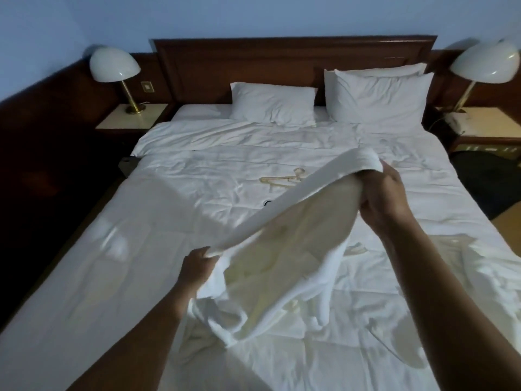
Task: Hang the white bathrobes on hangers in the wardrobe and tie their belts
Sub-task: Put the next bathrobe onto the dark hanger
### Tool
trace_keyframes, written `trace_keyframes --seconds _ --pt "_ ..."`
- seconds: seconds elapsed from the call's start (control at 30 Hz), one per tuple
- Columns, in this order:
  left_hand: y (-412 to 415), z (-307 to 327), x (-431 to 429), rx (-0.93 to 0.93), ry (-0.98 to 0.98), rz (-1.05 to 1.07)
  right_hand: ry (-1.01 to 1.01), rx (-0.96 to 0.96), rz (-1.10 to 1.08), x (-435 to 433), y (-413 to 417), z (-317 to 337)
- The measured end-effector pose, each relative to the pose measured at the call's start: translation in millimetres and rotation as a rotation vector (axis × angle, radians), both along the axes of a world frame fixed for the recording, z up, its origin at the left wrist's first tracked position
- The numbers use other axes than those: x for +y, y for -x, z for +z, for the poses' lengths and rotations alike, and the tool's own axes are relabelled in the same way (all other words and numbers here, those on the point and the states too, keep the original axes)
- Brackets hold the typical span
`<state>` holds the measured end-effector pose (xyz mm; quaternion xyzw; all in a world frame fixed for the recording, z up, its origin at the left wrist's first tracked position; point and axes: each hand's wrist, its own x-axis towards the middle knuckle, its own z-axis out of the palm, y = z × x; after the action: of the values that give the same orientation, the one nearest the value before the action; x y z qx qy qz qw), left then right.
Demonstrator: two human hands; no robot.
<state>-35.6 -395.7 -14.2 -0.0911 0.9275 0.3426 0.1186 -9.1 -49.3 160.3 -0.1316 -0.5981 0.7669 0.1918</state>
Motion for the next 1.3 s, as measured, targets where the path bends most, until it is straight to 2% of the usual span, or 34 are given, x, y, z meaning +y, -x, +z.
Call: trace_keyframes --seconds 0.1,0.17,0.23,0.27,0.3,0.43,0.47,0.53,0.63,0.8,0.87,0.93,1.0,1.07,1.13,1.2,1.3 --pt "19.7 19.2 -16.8 0.16 -0.325 0.236 -0.152 -0.104 -0.001 37.3 -14.8 -27.8" --pt "30.3 59.8 -5.9 0.257 -0.519 0.265 -0.358 -0.27 -0.004 54.2 -20.2 -63.5" --pt "37.8 99.8 14.4 0.358 -0.54 0.085 -0.755 -0.523 0.009 60.2 -22.3 -96.7" --pt "39.9 117.2 27.0 0.366 -0.504 -0.042 -0.891 -0.6 0.05 53.8 -25.0 -106.3" --pt "40.5 131.5 40.2 0.357 -0.459 -0.161 -0.937 -0.593 0.122 42.5 -26.7 -112.7" --pt "29.1 167.0 94.5 0.324 -0.228 -0.526 -1.038 -0.284 0.415 -29.0 -20.0 -107.8" --pt "24.8 168.8 103.1 0.304 -0.199 -0.585 -1.042 -0.246 0.444 -44.4 -16.8 -100.7" --pt "19.5 164.8 110.2 0.277 -0.14 -0.64 -1.036 -0.194 0.368 -58.3 -11.2 -83.0" --pt "17.1 136.3 96.7 0.277 -0.093 -0.528 -0.813 -0.059 0.247 -48.5 -12.4 -57.8" --pt "14.2 67.5 47.8 0.295 -0.024 -0.332 -0.459 0.042 0.257 -32.5 -19.6 -27.4" --pt "9.7 56.2 31.0 0.202 -0.092 -0.254 -0.369 0.011 0.205 -21.8 -21.2 -26.2" --pt "6.4 58.4 23.1 0.094 -0.285 -0.207 -0.362 -0.076 0.151 -10.1 -20.3 -33.6" --pt "3.9 72.2 25.3 -0.009 -0.473 -0.254 -0.419 -0.192 0.066 1.8 -17.3 -49.8" --pt "3.9 86.2 29.3 -0.085 -0.606 -0.328 -0.622 -0.338 -0.032 16.5 -13.3 -71.6" --pt "5.8 99.1 32.9 -0.129 -0.725 -0.35 -0.857 -0.441 -0.024 22.6 -16.6 -87.0" --pt "7.8 110.5 39.3 -0.149 -0.783 -0.371 -0.982 -0.407 0.104 15.5 -20.4 -97.2" --pt "12.1 121.8 57.5 -0.132 -0.649 -0.451 -1.059 -0.23 0.431 -18.0 -23.3 -96.7"
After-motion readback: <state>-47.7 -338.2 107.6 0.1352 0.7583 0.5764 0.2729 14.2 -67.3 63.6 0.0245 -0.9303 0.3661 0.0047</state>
